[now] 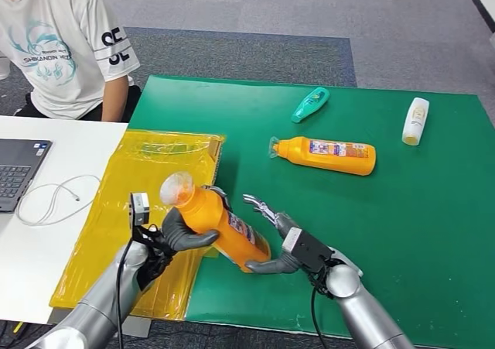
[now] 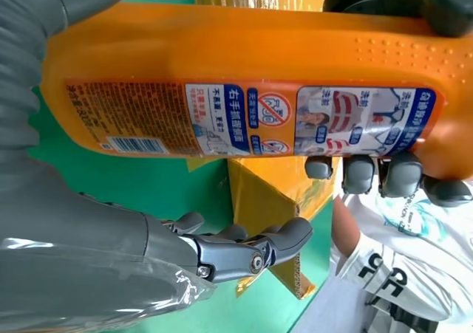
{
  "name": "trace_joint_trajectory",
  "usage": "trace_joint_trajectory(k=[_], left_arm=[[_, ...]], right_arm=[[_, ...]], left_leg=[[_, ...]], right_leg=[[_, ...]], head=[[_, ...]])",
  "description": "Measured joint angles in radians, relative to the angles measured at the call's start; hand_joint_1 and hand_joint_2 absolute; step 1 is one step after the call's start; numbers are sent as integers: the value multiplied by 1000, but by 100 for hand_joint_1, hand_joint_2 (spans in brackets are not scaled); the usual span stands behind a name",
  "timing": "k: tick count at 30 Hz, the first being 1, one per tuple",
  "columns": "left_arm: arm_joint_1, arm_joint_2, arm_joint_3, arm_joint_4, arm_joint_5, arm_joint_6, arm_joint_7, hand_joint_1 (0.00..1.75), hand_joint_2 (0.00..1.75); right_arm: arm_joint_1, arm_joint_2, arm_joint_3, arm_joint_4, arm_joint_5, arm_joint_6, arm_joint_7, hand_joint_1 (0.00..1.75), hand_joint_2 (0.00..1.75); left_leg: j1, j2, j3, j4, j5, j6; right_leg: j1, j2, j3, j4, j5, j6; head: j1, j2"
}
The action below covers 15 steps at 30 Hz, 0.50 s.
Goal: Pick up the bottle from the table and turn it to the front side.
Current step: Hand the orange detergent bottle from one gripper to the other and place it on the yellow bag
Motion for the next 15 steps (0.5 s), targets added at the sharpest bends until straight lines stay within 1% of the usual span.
trace_joint_trajectory(k=[6, 10, 15], left_arm=[[11, 1, -1, -10, -40, 37, -6, 175, 175], [22, 4, -4, -53, -119, 120, -6, 175, 175], [21, 14, -22, -137, -194, 213, 28, 175, 175]], right_arm=[[0, 1, -1, 6, 2, -5, 4, 0, 175], [0, 5, -11, 20, 4, -15, 4, 0, 175], [0, 11, -31, 44, 11, -19, 1, 0, 175]], left_leg=[[0, 0, 0, 0, 0, 0], [0, 0, 0, 0, 0, 0], [0, 0, 0, 0, 0, 0]], right_leg=[[0, 0, 0, 0, 0, 0], [0, 0, 0, 0, 0, 0], [0, 0, 0, 0, 0, 0]], head=[[0, 0], [0, 0], [0, 0]])
